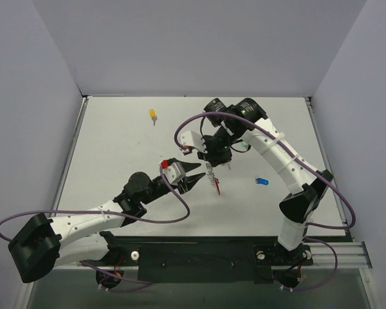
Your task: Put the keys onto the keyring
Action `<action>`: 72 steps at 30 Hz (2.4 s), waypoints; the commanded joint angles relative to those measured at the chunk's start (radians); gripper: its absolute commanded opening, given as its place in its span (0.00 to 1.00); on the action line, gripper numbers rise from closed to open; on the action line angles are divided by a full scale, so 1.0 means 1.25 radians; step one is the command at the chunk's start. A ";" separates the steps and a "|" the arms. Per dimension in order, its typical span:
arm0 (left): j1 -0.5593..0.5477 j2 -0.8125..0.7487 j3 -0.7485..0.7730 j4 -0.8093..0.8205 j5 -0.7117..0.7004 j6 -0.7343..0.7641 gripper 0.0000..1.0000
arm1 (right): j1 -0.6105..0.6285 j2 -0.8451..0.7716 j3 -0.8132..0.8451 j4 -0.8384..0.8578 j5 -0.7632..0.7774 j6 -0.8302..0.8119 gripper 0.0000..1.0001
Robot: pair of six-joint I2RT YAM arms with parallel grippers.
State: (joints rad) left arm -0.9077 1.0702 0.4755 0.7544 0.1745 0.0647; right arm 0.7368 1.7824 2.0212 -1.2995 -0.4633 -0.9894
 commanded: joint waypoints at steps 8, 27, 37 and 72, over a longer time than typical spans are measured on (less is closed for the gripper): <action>0.005 0.081 0.034 0.163 0.030 0.006 0.41 | 0.013 0.002 0.007 -0.218 0.011 -0.007 0.00; 0.003 0.118 0.055 0.192 0.028 0.005 0.33 | 0.012 0.004 -0.003 -0.217 -0.016 -0.012 0.00; 0.003 0.123 0.064 0.171 0.060 0.010 0.00 | 0.012 0.000 -0.006 -0.217 -0.023 -0.011 0.00; 0.005 0.089 -0.107 0.613 -0.057 -0.313 0.00 | -0.126 -0.020 -0.083 -0.040 -0.475 -0.049 0.45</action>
State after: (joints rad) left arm -0.9031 1.1835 0.3073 1.2556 0.0780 -0.3042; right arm 0.5842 1.7538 1.8862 -1.3128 -1.0111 -1.0702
